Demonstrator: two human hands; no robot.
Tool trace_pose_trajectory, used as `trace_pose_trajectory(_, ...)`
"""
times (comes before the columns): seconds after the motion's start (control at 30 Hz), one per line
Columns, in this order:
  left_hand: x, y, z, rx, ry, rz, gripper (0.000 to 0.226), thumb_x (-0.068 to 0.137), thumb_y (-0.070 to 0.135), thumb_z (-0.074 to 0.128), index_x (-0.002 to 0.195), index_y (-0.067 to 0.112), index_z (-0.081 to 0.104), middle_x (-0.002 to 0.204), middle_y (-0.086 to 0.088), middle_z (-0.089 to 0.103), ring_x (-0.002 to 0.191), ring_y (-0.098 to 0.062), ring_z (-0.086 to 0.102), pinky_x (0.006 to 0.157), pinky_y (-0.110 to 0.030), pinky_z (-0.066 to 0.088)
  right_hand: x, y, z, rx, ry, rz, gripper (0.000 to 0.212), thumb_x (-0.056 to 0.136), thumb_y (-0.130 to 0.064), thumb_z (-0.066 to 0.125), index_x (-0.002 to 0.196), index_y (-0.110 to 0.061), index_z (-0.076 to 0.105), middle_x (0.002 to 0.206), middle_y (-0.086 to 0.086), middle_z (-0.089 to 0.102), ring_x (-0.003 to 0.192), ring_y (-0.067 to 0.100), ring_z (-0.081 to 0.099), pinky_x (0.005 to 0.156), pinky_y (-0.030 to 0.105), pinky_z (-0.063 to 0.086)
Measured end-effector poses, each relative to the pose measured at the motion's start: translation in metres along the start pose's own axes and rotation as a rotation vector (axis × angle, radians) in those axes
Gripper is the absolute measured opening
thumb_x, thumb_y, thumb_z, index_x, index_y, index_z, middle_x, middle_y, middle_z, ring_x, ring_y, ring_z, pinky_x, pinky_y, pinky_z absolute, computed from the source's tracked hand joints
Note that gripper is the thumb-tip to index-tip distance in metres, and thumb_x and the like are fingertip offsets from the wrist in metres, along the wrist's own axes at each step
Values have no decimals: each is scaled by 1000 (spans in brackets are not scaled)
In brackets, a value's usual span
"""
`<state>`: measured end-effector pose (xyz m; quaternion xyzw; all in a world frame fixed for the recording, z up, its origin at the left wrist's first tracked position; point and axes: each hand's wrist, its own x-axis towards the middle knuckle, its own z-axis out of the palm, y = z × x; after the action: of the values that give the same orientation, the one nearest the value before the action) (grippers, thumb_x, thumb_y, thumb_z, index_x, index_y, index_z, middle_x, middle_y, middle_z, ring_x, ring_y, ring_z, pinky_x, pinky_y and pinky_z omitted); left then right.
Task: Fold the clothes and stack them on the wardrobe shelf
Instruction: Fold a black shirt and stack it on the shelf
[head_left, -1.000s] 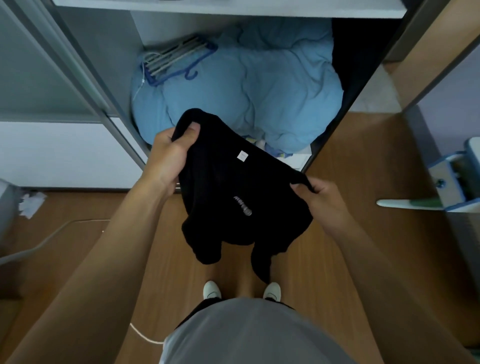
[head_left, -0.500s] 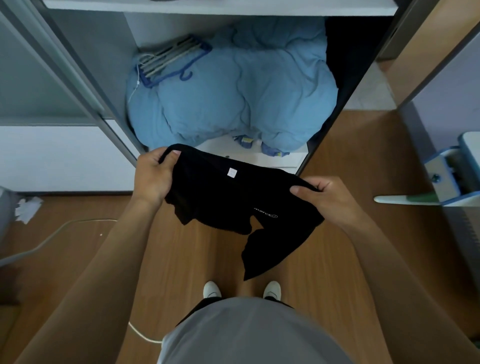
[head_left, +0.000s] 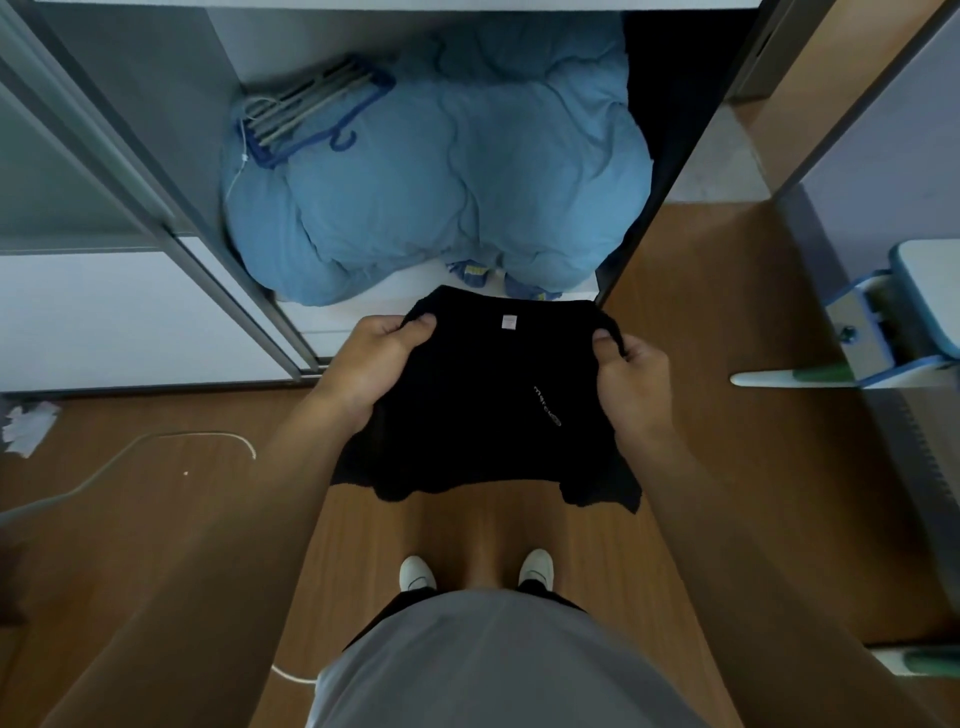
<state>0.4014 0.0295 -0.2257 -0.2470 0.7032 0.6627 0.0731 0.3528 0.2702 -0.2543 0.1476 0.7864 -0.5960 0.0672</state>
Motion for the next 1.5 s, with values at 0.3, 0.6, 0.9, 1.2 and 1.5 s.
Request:
trace_pose_trajectory(0.3, 1, 8, 39, 132, -73, 202, 34, 104, 30, 51, 88, 9, 72, 77, -1, 69, 70, -12, 62, 63, -24, 45, -28, -35, 36, 84, -270, -5, 24, 101, -25, 57, 109, -5, 66, 92, 12, 75, 79, 26, 74, 64, 37, 60)
trace_pose_trajectory(0.6, 4, 14, 41, 150, -80, 342, 27, 105, 24, 50, 82, 23, 64, 69, 17, 62, 67, 3, 56, 64, -13, 42, -36, -53, 35, 203, -554, 89, 11, 98, -2, 51, 108, -2, 57, 89, 21, 76, 83, 32, 75, 73, 35, 62)
trace_pose_trajectory(0.9, 1, 18, 43, 164, -153, 306, 39, 102, 19, 55, 63, 17, 56, 52, 12, 49, 49, -2, 43, 48, -17, 33, -30, -41, 34, -38, -343, -174, 18, 92, -21, 72, 92, -9, 58, 64, 10, 69, 54, 17, 64, 53, 30, 54)
trace_pose_trajectory(1.2, -5, 26, 45, 110, -271, 335, 41, 103, 17, 52, 65, 26, 65, 59, 12, 58, 54, -1, 52, 54, -15, 37, 2, -43, 15, -309, -460, -541, 67, 84, -38, 76, 142, -28, 43, 136, -17, 46, 127, -3, 41, 104, 7, 29)
trace_pose_trajectory(1.5, -2, 26, 37, 147, -259, 379, 22, 102, 15, 53, 87, 18, 69, 61, 12, 64, 53, 0, 55, 51, -12, 40, 1, -45, 16, -421, -405, -572, 29, 90, -43, 68, 98, -18, 56, 82, -6, 64, 76, 11, 62, 67, 34, 50)
